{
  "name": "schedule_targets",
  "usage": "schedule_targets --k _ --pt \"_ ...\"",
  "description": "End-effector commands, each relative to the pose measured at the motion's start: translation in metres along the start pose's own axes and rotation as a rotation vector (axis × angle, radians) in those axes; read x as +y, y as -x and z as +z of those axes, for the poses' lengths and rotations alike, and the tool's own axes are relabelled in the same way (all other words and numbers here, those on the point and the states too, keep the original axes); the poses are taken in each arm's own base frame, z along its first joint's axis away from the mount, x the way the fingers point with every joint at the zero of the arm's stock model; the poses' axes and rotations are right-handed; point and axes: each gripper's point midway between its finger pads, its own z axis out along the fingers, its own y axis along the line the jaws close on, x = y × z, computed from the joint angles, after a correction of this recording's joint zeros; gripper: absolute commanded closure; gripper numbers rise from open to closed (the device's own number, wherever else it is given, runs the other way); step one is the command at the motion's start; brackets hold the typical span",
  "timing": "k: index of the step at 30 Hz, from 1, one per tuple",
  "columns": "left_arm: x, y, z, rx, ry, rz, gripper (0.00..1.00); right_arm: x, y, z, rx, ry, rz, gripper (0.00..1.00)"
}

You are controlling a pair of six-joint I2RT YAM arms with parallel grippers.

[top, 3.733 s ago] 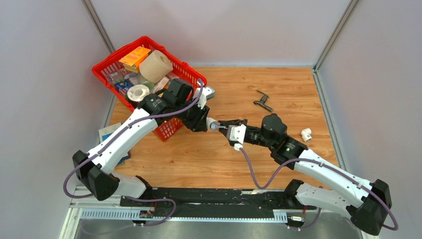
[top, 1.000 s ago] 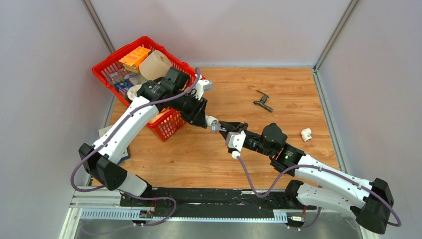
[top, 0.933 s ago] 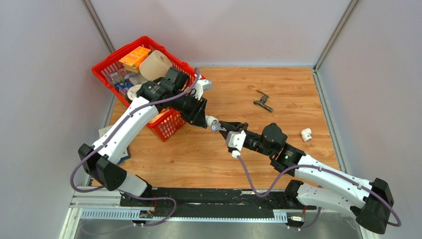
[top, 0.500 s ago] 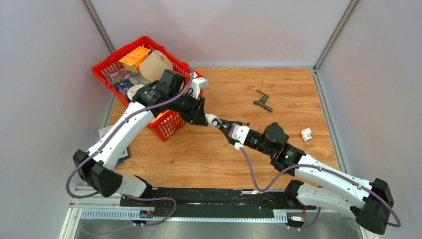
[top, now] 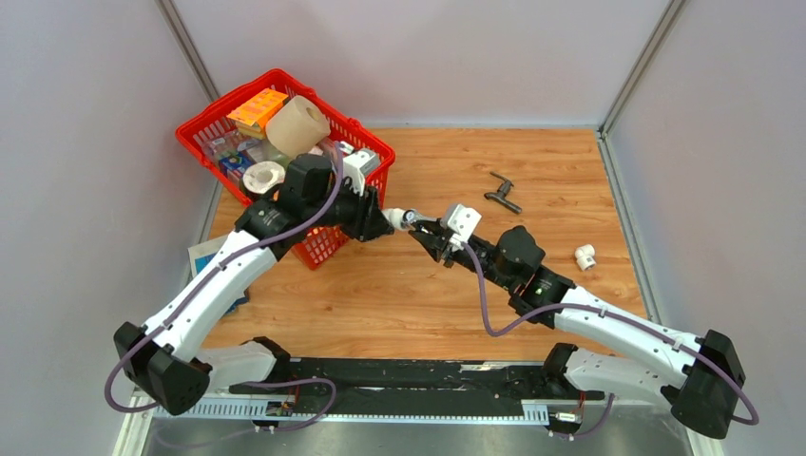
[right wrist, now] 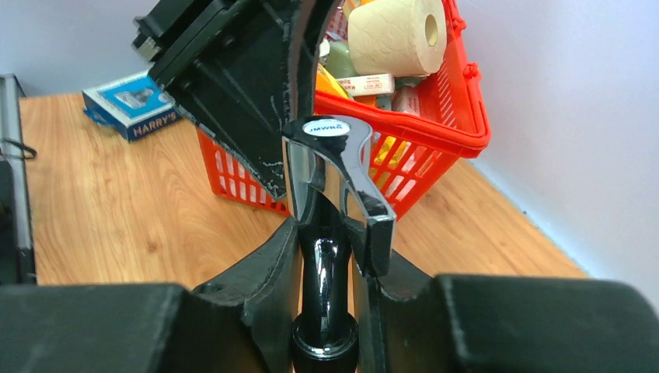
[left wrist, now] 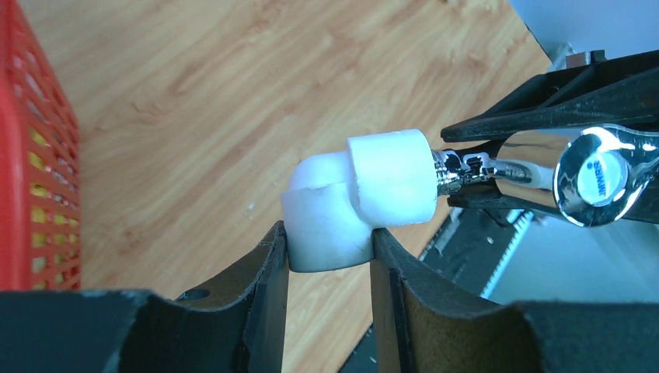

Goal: Install the water faucets

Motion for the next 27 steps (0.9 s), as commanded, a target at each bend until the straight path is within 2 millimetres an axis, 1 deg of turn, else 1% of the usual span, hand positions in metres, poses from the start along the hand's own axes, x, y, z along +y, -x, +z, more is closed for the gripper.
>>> schedule_targets --k 1,2,3,4,5,6,7,8,10,11,15,22,25,27 --pt "-0.044 0.052 -0.015 -0.292 -0.107 0.155 1.0 -0.009 0.018 0.009 -0.028 -0.076 0.209 1.0" --pt "-0.047 0.054 -0.02 -0.325 -0.111 0.16 1.0 -0.009 0.019 0.009 -0.032 -0.085 0.242 1.0" --pt "-0.045 0.055 -0.016 -0.362 -0.108 0.166 1.0 -0.01 0.021 0.01 -0.046 -0.104 0.308 1.0" --pt "-0.047 0.059 -0.021 -0.4 -0.104 0.165 1.0 -0.015 0.02 0.01 -0.05 -0.138 0.351 1.0" --pt "-0.047 0.058 -0.018 -0.429 -0.113 0.175 1.0 -0.015 0.024 0.009 -0.077 -0.145 0.392 1.0" --pt "-0.049 0.065 -0.021 -0.478 -0.113 0.187 1.0 -0.014 0.026 0.008 -0.102 -0.147 0.428 1.0" --pt "-0.049 0.058 -0.017 -0.474 -0.117 0.185 1.0 -0.013 0.024 0.006 -0.118 -0.156 0.474 1.0" --pt "-0.05 0.062 -0.018 -0.512 -0.116 0.194 1.0 -0.015 0.028 0.004 -0.147 -0.165 0.51 1.0" --pt "-0.052 0.06 -0.017 -0.543 -0.13 0.202 1.0 -0.016 0.029 -0.002 -0.191 -0.182 0.574 1.0" --pt "-0.056 0.061 -0.019 -0.563 -0.143 0.208 1.0 -0.017 0.031 -0.004 -0.211 -0.188 0.597 1.0" --pt "-0.06 0.063 -0.025 -0.63 -0.151 0.252 1.0 -0.017 0.032 -0.009 -0.236 -0.2 0.67 1.0" --pt "-0.07 0.056 -0.027 -0.725 -0.197 0.339 1.0 -0.014 0.041 -0.014 -0.285 -0.18 0.77 1.0" --pt "-0.069 0.054 -0.03 -0.765 -0.194 0.334 1.0 -0.015 0.046 -0.019 -0.326 -0.176 0.795 1.0" --pt "-0.066 0.052 -0.03 -0.794 -0.185 0.324 1.0 -0.015 0.045 -0.02 -0.333 -0.176 0.824 1.0"
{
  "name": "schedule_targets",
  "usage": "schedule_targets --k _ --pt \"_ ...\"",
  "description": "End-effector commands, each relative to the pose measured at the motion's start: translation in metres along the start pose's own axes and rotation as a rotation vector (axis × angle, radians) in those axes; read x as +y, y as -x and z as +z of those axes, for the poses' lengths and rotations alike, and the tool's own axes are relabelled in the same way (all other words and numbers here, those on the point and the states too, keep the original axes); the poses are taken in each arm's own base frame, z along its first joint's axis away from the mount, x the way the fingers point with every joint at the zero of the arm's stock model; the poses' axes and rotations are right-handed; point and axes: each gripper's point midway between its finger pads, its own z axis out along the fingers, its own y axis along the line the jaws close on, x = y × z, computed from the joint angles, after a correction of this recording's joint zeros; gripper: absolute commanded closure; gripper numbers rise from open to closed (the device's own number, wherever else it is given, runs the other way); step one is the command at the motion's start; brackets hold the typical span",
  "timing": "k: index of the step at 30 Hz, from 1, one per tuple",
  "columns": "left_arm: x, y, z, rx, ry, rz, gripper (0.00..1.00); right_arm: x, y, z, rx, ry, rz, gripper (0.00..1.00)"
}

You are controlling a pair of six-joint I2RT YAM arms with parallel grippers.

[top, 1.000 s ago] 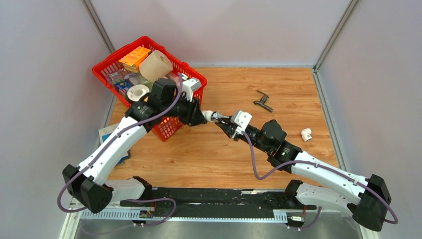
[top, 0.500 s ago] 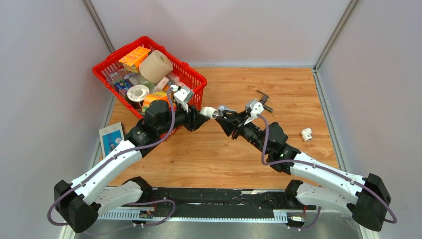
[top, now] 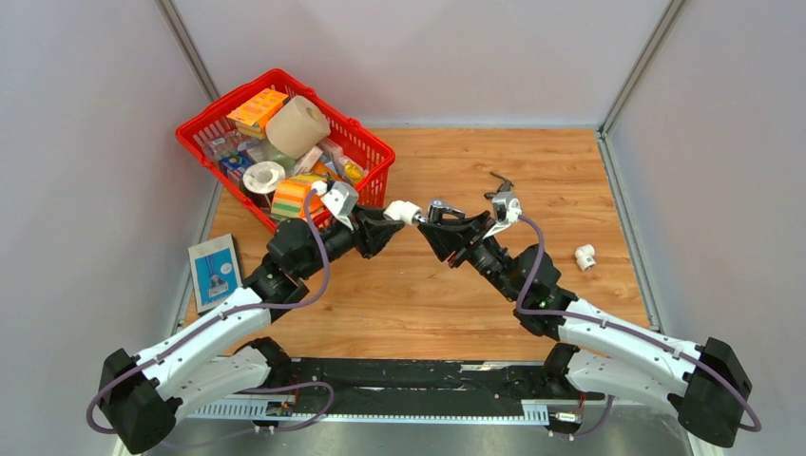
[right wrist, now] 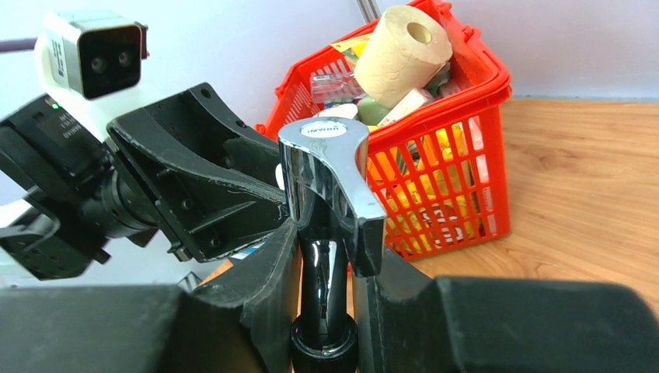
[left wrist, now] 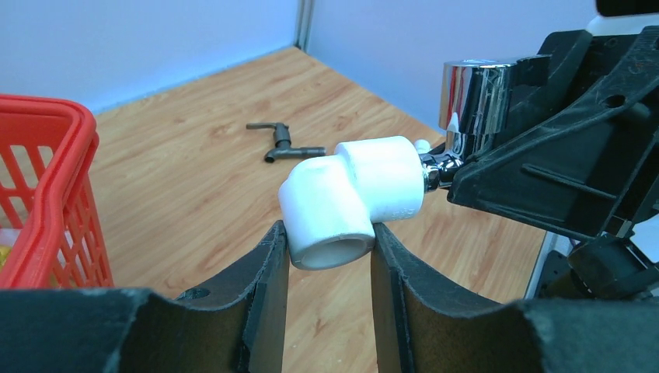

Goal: Install the water faucets

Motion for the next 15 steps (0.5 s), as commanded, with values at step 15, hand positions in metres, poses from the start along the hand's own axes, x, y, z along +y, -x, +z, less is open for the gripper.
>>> schedule_targets --k 15 --pt "-0.043 0.027 -0.013 -0.302 -0.136 0.033 1.0 0.009 0.036 -0.012 -0.218 0.034 0.328 1.0"
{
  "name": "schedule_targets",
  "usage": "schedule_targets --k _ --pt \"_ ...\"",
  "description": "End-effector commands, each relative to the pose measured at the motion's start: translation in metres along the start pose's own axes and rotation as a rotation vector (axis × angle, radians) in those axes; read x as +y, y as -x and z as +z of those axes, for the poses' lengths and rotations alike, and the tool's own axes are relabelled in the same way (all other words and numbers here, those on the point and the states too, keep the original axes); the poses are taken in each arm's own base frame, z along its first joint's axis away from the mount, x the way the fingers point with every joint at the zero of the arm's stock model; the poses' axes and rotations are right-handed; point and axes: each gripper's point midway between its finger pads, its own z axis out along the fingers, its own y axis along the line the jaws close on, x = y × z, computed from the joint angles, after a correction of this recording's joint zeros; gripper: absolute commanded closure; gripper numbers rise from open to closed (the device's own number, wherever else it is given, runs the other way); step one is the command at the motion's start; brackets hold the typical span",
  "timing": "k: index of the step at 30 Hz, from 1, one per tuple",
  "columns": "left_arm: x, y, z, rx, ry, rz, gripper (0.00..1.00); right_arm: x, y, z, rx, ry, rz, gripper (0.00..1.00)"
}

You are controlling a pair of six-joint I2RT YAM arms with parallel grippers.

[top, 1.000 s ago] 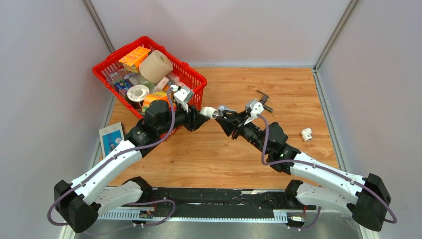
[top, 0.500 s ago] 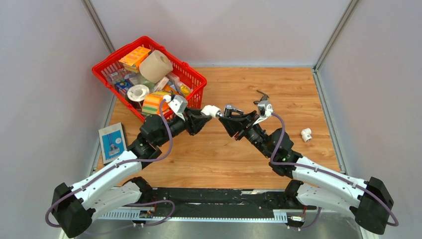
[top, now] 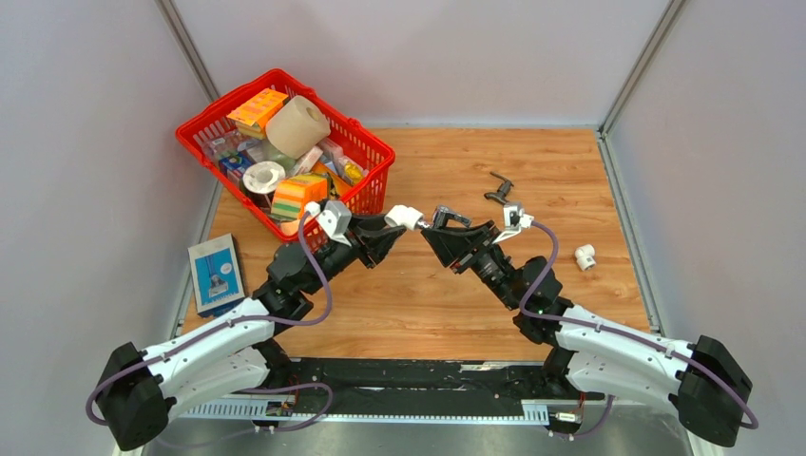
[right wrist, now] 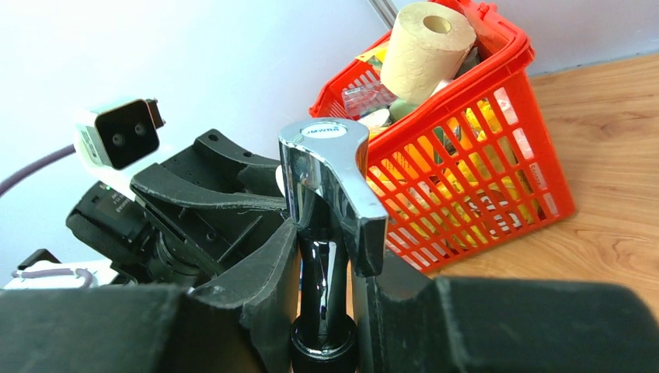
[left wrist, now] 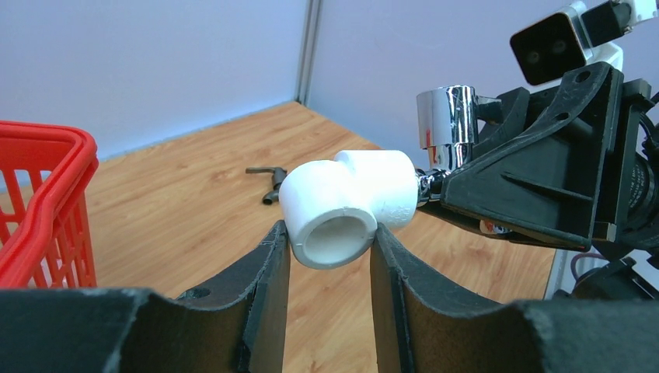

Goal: Install the water faucets

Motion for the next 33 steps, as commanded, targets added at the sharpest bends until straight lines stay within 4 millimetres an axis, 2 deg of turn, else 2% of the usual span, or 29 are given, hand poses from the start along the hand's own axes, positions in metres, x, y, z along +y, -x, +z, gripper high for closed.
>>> schedule_targets --k 1,2,3,4,5,6,7,11,16,18,19,20,21,22,23,24,25,29,33 --pt "-0.031 0.031 -0.002 -0.131 -0.124 -0.01 1.0 0.019 0.034 0.004 -0.124 0.045 0.063 1.0" --pt "-0.032 0.029 -0.001 -0.125 -0.124 -0.032 1.0 0.019 0.033 0.004 -0.119 0.042 0.05 1.0" --pt "-0.031 0.028 -0.001 -0.116 -0.121 -0.04 0.96 0.015 0.031 0.004 -0.111 0.032 0.03 1.0" --pt "-0.032 0.029 -0.001 -0.111 -0.119 -0.057 0.89 0.012 0.03 0.004 -0.111 0.023 0.014 1.0" --pt "-0.031 0.025 -0.001 -0.083 -0.112 -0.066 0.77 0.01 0.031 0.003 -0.113 0.014 -0.005 1.0" --pt "-0.032 0.025 -0.001 -0.076 -0.11 -0.078 0.73 0.008 0.03 0.002 -0.111 0.009 -0.029 1.0" --pt "-0.031 0.02 -0.001 -0.043 -0.1 -0.091 0.61 0.006 0.032 0.001 -0.116 0.004 -0.052 1.0" --pt "-0.027 0.011 -0.008 0.009 -0.063 -0.144 0.41 0.001 0.039 -0.003 -0.14 -0.013 -0.126 1.0" --pt "-0.023 0.008 -0.022 0.044 -0.021 -0.186 0.31 0.004 0.039 -0.01 -0.144 0.045 -0.209 1.0" --pt "-0.022 0.005 -0.026 0.075 -0.008 -0.196 0.23 0.003 0.038 -0.012 -0.145 0.071 -0.249 1.0" --pt "-0.021 0.011 -0.025 0.072 -0.006 -0.201 0.21 0.005 0.039 -0.013 -0.144 0.09 -0.275 1.0" --pt "-0.021 0.004 -0.027 0.119 -0.014 -0.215 0.21 0.006 0.037 -0.015 -0.138 0.113 -0.3 1.0" --pt "-0.014 0.008 -0.024 0.126 0.0 -0.238 0.21 0.005 0.037 -0.017 -0.14 0.132 -0.346 1.0" --pt "-0.024 0.006 -0.025 0.169 -0.074 -0.26 0.21 0.004 0.036 -0.018 -0.136 0.148 -0.377 1.0" --pt "-0.013 0.011 -0.021 0.174 -0.052 -0.308 0.21 0.004 0.035 -0.02 -0.126 0.176 -0.409 1.0" --pt "-0.02 0.015 -0.021 0.202 -0.106 -0.327 0.21 0.007 0.035 -0.023 -0.125 0.217 -0.438 1.0" --pt "-0.014 0.012 -0.018 0.227 -0.102 -0.34 0.21 0.009 0.034 -0.025 -0.116 0.256 -0.457 1.0" --pt "-0.025 0.024 -0.014 0.293 -0.176 -0.315 0.21 0.015 0.031 -0.03 -0.036 0.415 -0.576 1.0" --pt "-0.032 0.039 -0.009 0.27 -0.226 -0.307 0.21 0.027 0.032 -0.036 -0.004 0.554 -0.662 1.0"
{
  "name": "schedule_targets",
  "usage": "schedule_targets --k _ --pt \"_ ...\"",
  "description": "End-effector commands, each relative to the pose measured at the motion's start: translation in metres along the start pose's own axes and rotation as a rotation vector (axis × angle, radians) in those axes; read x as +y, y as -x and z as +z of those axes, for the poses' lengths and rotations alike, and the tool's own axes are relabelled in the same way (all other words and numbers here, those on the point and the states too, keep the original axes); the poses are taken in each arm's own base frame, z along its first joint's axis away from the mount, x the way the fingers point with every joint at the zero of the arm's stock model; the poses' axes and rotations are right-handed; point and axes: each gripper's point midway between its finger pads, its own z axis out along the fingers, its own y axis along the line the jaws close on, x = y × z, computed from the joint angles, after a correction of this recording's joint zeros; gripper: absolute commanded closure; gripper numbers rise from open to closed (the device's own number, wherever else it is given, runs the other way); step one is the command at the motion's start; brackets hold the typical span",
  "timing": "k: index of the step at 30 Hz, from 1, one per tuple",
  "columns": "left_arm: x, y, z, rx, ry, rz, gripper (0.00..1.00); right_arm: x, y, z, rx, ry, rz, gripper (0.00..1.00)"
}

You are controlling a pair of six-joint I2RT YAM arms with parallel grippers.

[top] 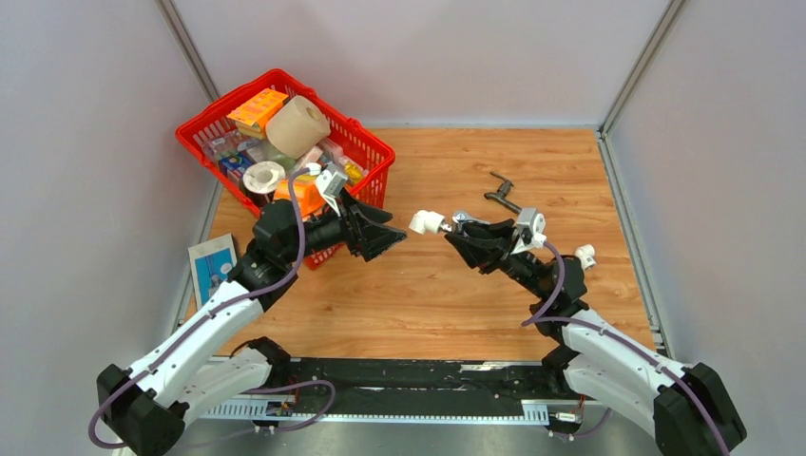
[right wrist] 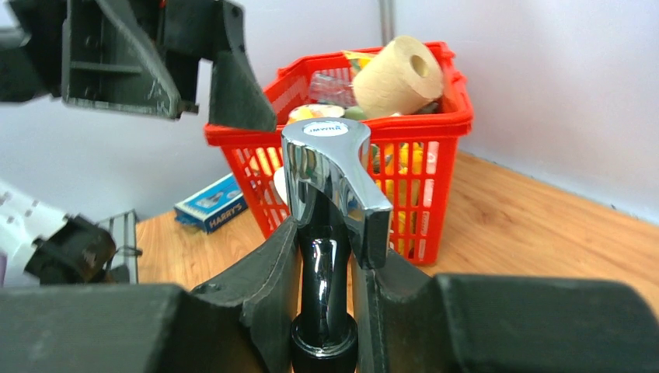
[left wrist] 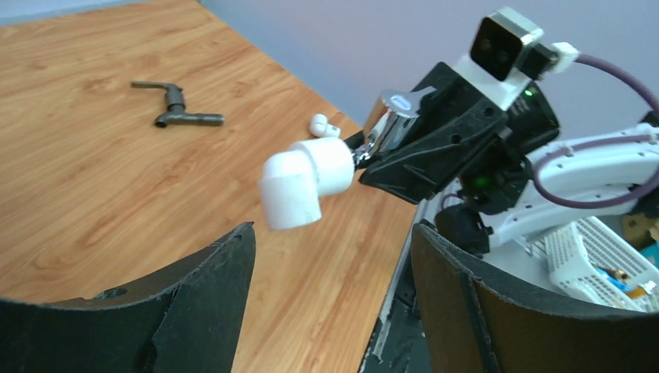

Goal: Install the water faucets

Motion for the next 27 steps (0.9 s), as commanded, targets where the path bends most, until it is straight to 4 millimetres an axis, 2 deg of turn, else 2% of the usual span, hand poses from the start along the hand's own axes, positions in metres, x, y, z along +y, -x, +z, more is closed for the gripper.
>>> schedule_targets --k 1,4,10,12,15,21,27 --pt "-0.026 0.01 -0.001 0.034 -0.12 0.003 0.21 0.048 0.046 0.004 -0.102 0.329 -0.191 1.0" --pt "-0.034 0.01 0.002 0.041 -0.181 -0.009 0.21 0.055 0.047 0.008 -0.088 0.391 -0.235 1.0" --pt "-0.028 0.002 0.006 0.045 -0.18 0.001 0.22 0.059 0.055 0.012 -0.1 0.433 -0.265 1.0" --pt "-0.031 0.003 0.004 0.031 -0.198 0.015 0.22 0.061 0.056 0.013 -0.096 0.453 -0.271 1.0" --pt "-0.046 0.008 0.001 0.02 -0.28 0.024 0.22 0.062 0.056 0.014 -0.093 0.463 -0.274 1.0" --pt "-0.054 0.002 0.001 0.041 -0.358 0.008 0.24 0.065 0.057 0.014 -0.101 0.485 -0.274 1.0" --pt "-0.052 -0.009 0.006 0.085 -0.382 -0.037 0.25 0.066 0.06 0.015 -0.108 0.493 -0.28 1.0"
